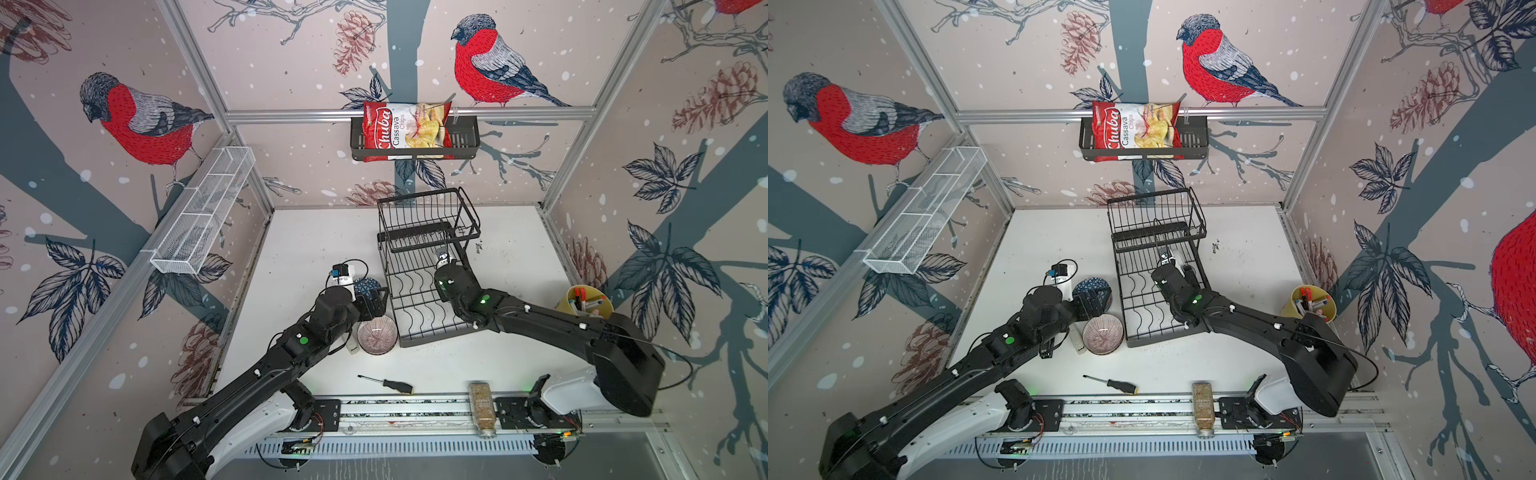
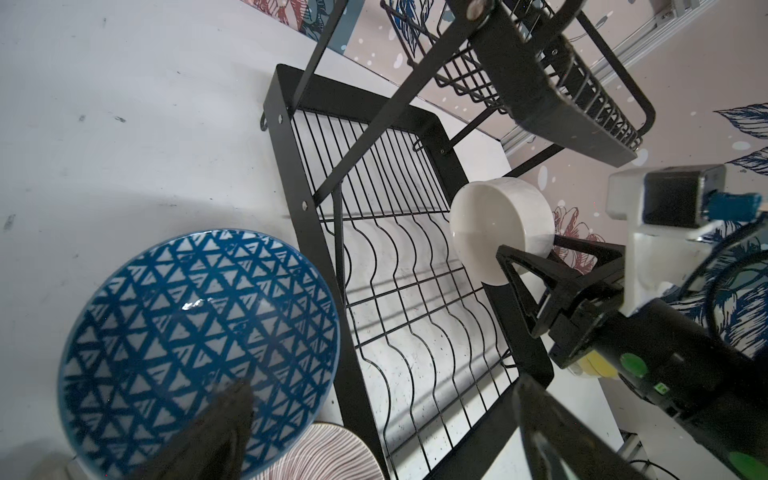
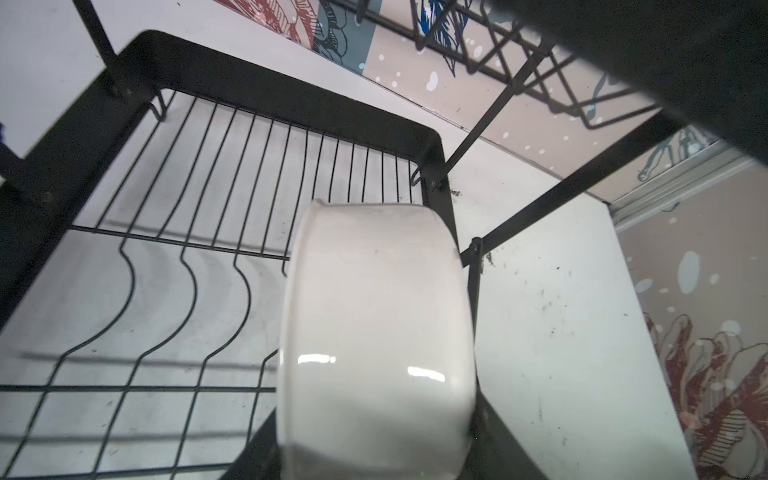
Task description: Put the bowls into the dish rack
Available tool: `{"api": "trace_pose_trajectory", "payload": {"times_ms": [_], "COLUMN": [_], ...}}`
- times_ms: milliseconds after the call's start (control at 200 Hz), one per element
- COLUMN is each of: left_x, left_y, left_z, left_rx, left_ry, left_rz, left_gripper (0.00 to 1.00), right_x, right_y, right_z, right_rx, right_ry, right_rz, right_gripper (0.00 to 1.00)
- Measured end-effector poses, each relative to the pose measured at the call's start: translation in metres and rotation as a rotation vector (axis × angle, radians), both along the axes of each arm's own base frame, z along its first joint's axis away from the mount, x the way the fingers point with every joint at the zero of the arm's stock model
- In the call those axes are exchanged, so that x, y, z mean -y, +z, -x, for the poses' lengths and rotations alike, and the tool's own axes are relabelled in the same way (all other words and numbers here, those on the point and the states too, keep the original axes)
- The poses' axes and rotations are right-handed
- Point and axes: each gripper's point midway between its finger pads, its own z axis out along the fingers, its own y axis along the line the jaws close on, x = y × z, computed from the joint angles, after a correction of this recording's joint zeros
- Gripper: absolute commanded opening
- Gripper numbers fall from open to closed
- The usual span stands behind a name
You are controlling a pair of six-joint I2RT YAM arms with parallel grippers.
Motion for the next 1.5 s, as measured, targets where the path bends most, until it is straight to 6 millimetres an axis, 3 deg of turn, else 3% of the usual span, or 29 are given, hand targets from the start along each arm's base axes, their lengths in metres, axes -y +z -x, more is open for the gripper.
{"api": "trace_pose_trajectory", "payload": {"times_ms": [675, 1121, 1501], "left_x": [-0.020, -0.024, -0.029], "left_y": [-0.006, -0.010, -0.011], "left_z": [-0.001, -0.001, 0.001], "left_rx": [-0.009, -0.024, -0.030], "left_ry": [0.054, 0.064, 0.073], "left_rz": [-0.005, -0.016, -0.021], "left_gripper": [0.97, 0.97, 0.97], "right_x": [-0.024, -0.040, -0.057], "right_y": [-0.024, -0.029, -0.044], "right_z": [-0.047, -0.084, -0.090], "right_rx": [0.108, 0.169, 0.146], "right_ry": [0.009, 0.010, 0.070], "right_rz": [0.376, 0.453, 0.436], "right_gripper": [0.55, 0.56, 0.58]}}
